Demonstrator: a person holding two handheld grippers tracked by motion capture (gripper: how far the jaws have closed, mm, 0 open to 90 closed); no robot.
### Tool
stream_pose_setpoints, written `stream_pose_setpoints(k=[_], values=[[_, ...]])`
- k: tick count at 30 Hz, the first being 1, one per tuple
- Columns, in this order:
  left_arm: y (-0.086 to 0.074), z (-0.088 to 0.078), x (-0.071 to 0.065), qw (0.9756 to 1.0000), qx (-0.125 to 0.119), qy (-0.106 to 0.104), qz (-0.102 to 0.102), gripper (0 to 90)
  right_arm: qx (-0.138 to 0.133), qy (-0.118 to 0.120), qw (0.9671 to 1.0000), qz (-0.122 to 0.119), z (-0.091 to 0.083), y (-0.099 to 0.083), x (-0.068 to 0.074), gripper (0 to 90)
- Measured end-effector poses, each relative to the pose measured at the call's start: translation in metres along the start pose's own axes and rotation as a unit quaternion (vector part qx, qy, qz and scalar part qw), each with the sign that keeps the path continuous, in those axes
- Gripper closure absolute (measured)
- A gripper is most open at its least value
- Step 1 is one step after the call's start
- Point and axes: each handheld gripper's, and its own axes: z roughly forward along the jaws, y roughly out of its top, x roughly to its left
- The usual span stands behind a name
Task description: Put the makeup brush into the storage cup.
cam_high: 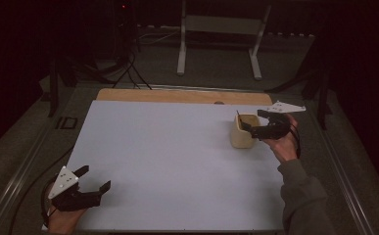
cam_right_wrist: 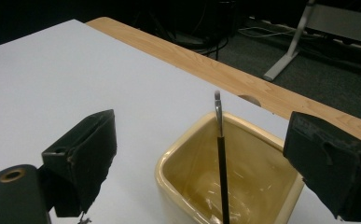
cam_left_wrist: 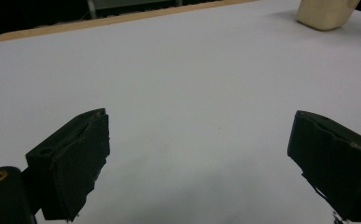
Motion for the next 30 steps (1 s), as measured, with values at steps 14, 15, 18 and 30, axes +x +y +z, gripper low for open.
stream_pose_setpoints(k=[14,15,18,30], values=[[0.0,0.0,-0.001,1.0,-0.001,0.001,0.001,6.9,-0.023,0.007,0.9997,0.006,-0.021,-0.016,0.01,9.6],[0.0,0.0,-0.001,1.0,-0.001,0.001,0.001,6.9,-0.026,0.01,0.9996,0.009,-0.023,-0.019,0.012,9.6],[0.0,0.0,-0.001,1.0,-0.002,0.001,0.002,6.9,-0.032,0.01,0.9994,0.008,-0.029,-0.025,0.015,9.6],[0.0,-0.001,-0.001,1.0,-0.008,0.002,0.002,6.8,-0.042,0.016,0.9989,0.009,-0.042,-0.046,0.035,9.6]])
